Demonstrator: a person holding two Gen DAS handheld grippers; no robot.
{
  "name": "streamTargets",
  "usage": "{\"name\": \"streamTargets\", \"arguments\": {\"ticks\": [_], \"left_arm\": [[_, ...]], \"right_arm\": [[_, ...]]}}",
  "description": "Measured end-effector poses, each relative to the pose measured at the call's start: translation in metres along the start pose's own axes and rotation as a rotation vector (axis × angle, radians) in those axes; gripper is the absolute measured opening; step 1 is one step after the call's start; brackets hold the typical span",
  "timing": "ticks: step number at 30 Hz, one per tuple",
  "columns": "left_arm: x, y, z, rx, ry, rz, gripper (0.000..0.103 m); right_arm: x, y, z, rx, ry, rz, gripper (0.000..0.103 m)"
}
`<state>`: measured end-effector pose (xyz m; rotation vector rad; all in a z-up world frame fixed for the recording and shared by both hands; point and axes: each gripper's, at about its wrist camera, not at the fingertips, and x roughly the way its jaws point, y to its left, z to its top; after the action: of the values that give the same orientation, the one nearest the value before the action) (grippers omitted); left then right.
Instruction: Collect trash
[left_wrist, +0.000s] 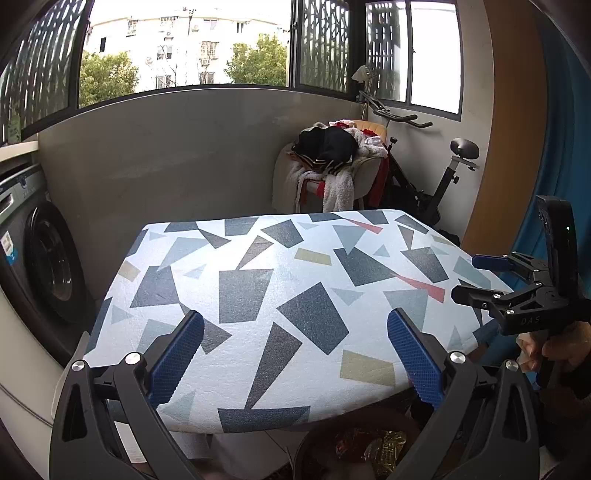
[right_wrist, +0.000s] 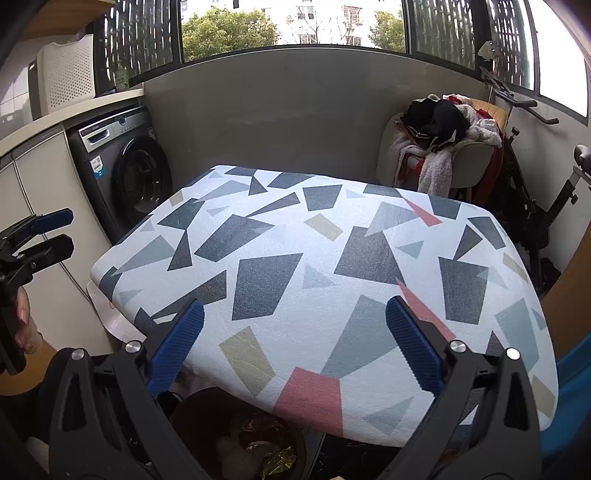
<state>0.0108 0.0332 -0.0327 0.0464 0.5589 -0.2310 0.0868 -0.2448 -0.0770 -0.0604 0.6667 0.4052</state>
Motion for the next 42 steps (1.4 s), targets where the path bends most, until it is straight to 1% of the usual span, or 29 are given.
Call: {"name": "streamTargets", "arguments": {"ticks": [3, 6, 10, 13, 19, 28, 30, 42], "left_arm": [[-0.005, -0.001, 0.015, -0.009, -0.024, -0.018, 0.097], [-0.007, -0.002, 0.024, -0.027, -0.028, -0.024, 0.097], [-0.007, 0.003, 0.029, -0.061, -0.019, -0.038, 0.097], [-0.008, 0.005, 0.029, -0.064, -0.022, -0.015, 0.097], [-0.012, 0.005, 0.03, -0.046, -0.036, 0.053, 0.097], [-0.01, 0.008, 0.027, -0.062, -0.024, 0.049, 0.097], [-0.01, 0.008, 0.026, -0.064, -0.022, 0.059, 0.097], [-0.007, 0.003, 0.023, -0.042, -0.014, 0.077, 0.097]], "right_arm": [[-0.011, -0.003, 0.015, -0.004, -0.023, -0.016, 0.097], [-0.021, -0.005, 0.023, -0.004, -0.044, -0.034, 0.097], [-0.029, -0.006, 0.026, -0.004, -0.061, -0.038, 0.097], [-0.03, -0.005, 0.025, -0.011, -0.059, -0.04, 0.097], [-0.031, -0.002, 0.025, -0.02, -0.058, -0.047, 0.097], [-0.032, 0.001, 0.025, -0.027, -0.057, -0.048, 0.097], [-0.032, 0.002, 0.025, -0.029, -0.056, -0.048, 0.097], [-0.034, 0.008, 0.026, -0.047, -0.062, -0.051, 0.097]]}}
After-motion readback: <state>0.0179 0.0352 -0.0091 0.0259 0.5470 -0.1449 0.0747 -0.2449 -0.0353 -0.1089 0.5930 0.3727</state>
